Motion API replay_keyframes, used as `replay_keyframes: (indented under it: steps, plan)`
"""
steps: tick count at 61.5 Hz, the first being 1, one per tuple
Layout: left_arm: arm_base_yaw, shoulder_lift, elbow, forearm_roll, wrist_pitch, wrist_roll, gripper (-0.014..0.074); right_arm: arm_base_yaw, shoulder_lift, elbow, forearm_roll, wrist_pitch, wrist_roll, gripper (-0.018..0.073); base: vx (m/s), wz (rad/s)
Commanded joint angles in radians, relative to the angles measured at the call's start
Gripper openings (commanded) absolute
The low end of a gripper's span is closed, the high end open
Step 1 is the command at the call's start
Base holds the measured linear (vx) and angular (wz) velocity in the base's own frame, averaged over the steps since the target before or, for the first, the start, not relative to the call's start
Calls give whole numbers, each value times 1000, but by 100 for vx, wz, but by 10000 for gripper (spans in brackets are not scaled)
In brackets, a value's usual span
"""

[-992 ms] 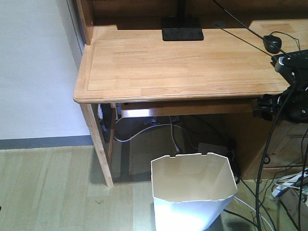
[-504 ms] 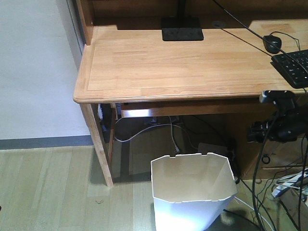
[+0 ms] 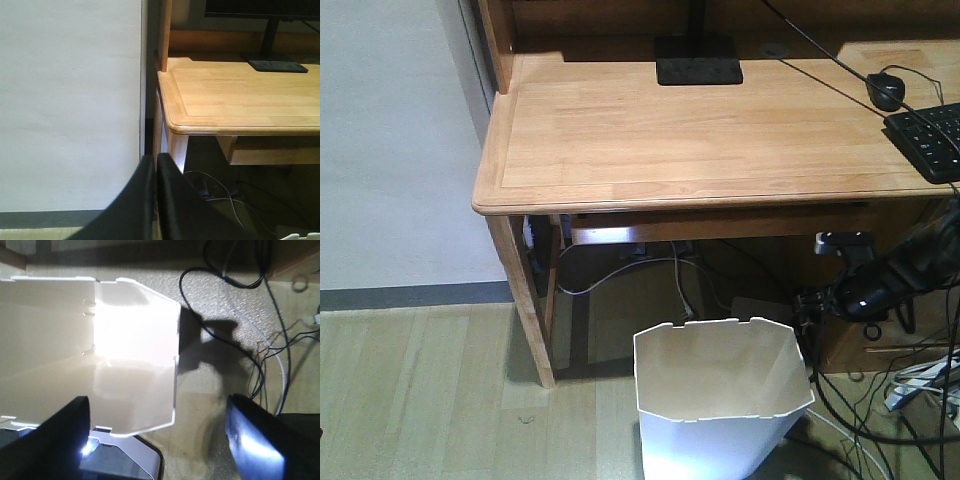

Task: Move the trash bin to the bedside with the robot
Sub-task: 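Close the right gripper on the bin rim nearest the robot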

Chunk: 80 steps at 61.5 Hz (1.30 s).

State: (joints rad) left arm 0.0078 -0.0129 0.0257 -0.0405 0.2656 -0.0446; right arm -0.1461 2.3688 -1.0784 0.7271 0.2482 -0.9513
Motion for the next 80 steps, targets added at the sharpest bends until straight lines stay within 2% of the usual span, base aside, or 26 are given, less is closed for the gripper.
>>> replay_keyframes:
  steps: [1, 27, 59, 69, 80]
  plan:
    - [0, -14, 12, -4, -69, -6, -6, 2, 24, -69, 26, 2, -8, 548, 0, 0]
    - [0, -14, 12, -4, -69, -6, -6, 10, 295, -285, 26, -3, -9, 547, 0, 0]
    - [0, -14, 12, -4, -69, -6, -6, 8, 527, -492, -75, 46, 7, 534, 0, 0]
    - [0, -14, 12, -4, -69, -6, -6, 8, 581, -567, -82, 106, 7, 439, 0, 0]
    - [0, -14, 12, -4, -69, -6, -6, 8, 652, -677, -117, 238, 38, 188, 0, 0]
